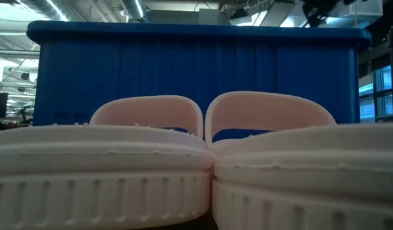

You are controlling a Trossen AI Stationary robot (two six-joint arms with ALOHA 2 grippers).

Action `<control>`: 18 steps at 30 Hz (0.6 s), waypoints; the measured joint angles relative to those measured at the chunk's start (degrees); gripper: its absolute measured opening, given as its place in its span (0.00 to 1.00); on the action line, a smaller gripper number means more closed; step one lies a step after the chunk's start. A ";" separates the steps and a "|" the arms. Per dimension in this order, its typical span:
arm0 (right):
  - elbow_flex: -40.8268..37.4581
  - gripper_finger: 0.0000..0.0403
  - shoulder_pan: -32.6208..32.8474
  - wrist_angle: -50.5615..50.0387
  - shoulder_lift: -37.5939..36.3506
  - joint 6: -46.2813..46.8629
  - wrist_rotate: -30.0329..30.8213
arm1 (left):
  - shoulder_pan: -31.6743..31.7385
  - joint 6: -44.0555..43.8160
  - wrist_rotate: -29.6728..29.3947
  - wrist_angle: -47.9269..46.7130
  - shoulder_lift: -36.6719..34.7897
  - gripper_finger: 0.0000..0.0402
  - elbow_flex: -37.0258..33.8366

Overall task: Pick and place slides into bin
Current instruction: Put the black slide into the blue bin

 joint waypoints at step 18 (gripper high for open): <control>26.38 0.28 33.79 -47.12 34.90 25.94 24.88 | 0.00 -0.07 0.07 -3.73 0.02 0.50 0.00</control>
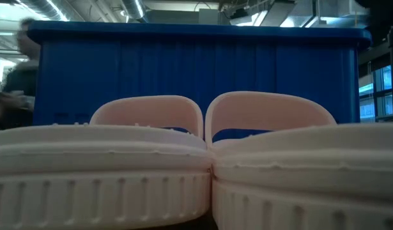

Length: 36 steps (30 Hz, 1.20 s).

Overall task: Pick and place slides into bin
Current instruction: Put the black slide into the blue bin

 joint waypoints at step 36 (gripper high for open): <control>-0.33 0.64 7.77 -4.97 28.46 13.73 -11.88 | 0.11 2.51 -0.01 -0.11 0.00 0.50 0.00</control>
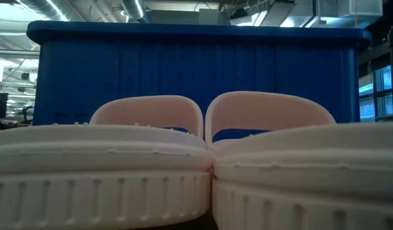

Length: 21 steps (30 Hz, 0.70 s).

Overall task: Pick and place slides into bin
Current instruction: Put the black slide into the blue bin

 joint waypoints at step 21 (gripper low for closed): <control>5.54 0.04 -0.15 -6.53 -5.73 1.33 -6.59 | -0.06 -0.01 0.25 -0.02 0.00 0.50 0.00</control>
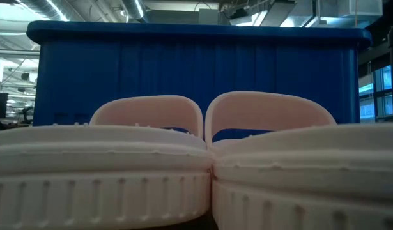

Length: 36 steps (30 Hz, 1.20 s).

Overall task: Pick and place slides into bin
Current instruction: Put the black slide into the blue bin

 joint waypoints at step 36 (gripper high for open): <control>39.73 0.03 -58.71 -1.30 -11.05 -62.24 30.54 | 3.74 -9.12 -23.09 -21.54 -30.13 0.50 -6.67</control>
